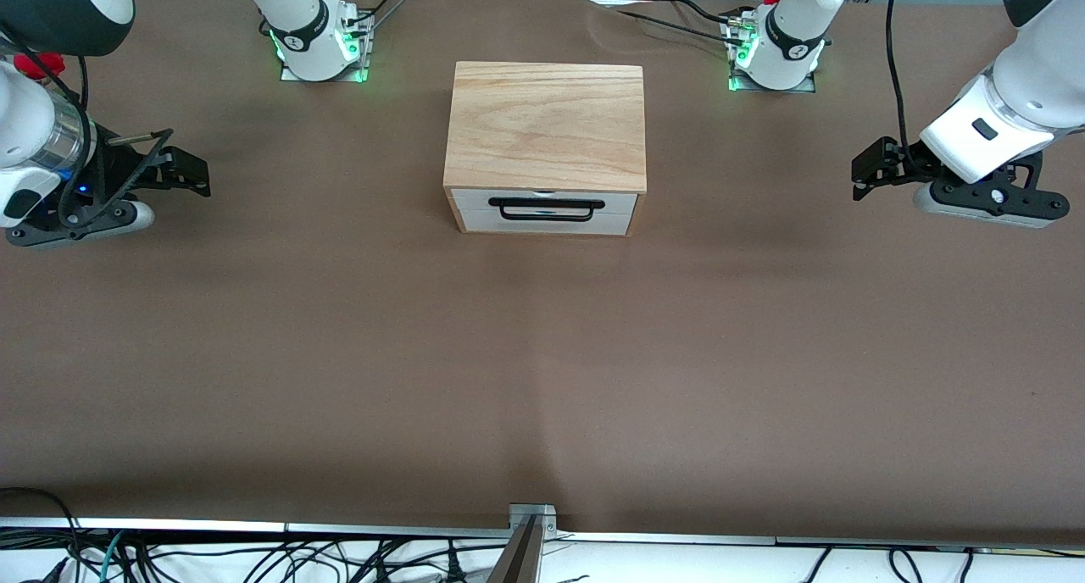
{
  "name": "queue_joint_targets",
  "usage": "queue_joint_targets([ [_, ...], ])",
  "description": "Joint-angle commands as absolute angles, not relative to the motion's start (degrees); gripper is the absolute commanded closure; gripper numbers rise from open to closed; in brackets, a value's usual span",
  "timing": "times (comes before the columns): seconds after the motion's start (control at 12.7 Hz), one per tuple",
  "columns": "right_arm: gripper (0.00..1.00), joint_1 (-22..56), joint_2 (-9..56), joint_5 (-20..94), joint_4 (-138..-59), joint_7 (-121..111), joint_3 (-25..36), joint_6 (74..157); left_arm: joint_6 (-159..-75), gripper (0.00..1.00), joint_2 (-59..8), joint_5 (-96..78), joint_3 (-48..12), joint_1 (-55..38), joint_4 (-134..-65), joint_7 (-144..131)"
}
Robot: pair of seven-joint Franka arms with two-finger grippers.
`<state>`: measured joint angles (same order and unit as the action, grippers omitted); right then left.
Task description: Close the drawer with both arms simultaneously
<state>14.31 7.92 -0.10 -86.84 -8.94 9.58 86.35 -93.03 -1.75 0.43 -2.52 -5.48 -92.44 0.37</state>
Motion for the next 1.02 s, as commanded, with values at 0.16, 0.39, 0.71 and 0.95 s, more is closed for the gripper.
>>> queue_joint_targets([
  [0.16,0.0,11.5,6.2,-1.0,-88.4,-8.2,6.1,87.6,-92.5,0.0,-2.2,2.3,-2.5,-5.7,-91.2,0.9],
  [0.39,0.0,5.7,6.2,-1.1,-88.0,-8.2,0.8,87.5,-92.5,0.0,-2.2,2.3,-2.4,-5.4,-91.2,0.9],
  [0.71,0.0,5.7,6.5,-1.1,-87.5,-8.1,0.8,87.4,-92.5,0.0,-2.1,2.2,-2.5,-5.3,-91.2,0.8],
  [0.95,0.0,5.5,6.4,-1.1,-87.5,-8.2,0.8,87.1,-92.5,0.0,-2.2,2.1,-2.4,-5.4,-91.2,0.8],
])
